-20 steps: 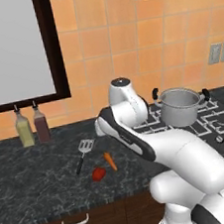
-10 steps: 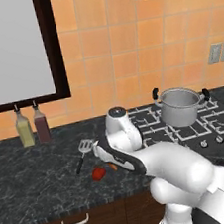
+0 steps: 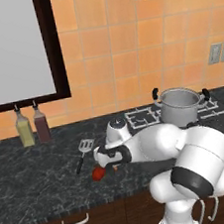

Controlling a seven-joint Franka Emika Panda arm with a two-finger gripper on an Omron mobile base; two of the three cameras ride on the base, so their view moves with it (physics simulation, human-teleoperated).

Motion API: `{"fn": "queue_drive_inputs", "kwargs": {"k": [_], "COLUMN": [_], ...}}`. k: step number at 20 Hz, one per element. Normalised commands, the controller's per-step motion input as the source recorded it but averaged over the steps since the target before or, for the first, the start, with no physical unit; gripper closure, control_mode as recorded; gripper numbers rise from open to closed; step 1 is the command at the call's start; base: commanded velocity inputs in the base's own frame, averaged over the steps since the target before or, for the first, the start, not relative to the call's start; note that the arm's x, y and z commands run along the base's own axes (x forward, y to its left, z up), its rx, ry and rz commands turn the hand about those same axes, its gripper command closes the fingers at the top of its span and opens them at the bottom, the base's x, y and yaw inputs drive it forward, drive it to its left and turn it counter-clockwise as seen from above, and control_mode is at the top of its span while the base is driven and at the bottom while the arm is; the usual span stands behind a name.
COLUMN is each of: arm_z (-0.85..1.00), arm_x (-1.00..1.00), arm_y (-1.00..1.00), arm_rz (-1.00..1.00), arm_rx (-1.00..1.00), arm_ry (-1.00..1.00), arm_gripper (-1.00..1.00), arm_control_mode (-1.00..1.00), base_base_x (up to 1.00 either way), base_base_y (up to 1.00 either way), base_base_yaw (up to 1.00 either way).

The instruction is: Put the carrot and bell pepper in the pot. Retrieve the spatula and lightly stir the vegetables in the pot.

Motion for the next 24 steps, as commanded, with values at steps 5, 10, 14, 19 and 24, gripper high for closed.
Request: {"fn": "queue_drive_inputs", "kwargs": {"k": [5,10,14,19,24], "arm_z": [-0.21,-0.26,-0.31,-0.09,0.49], "arm_x": [0.49,0.26,-0.01,-0.33,-0.46], "arm_y": [0.2,0.2,0.12,0.0,-0.17], "arm_rz": [0.0,0.0,-0.05,-0.09,-0.07], "arm_rx": [0.0,0.0,0.0,0.0,0.0], "arm_ry": [0.03,0.06,0.05,0.0,-0.09], "arm_gripper": [-1.0,-1.0,1.0,1.0,1.0], "arm_control_mode": [-1.0,-1.0,-1.0,-1.0,-1.0], "base_base_x": [0.0,0.0,0.0,0.0,0.0], "base_base_y": [0.0,0.0,0.0,0.0,0.0], "base_base_yaw": [0.0,0.0,0.0,0.0,0.0]}}
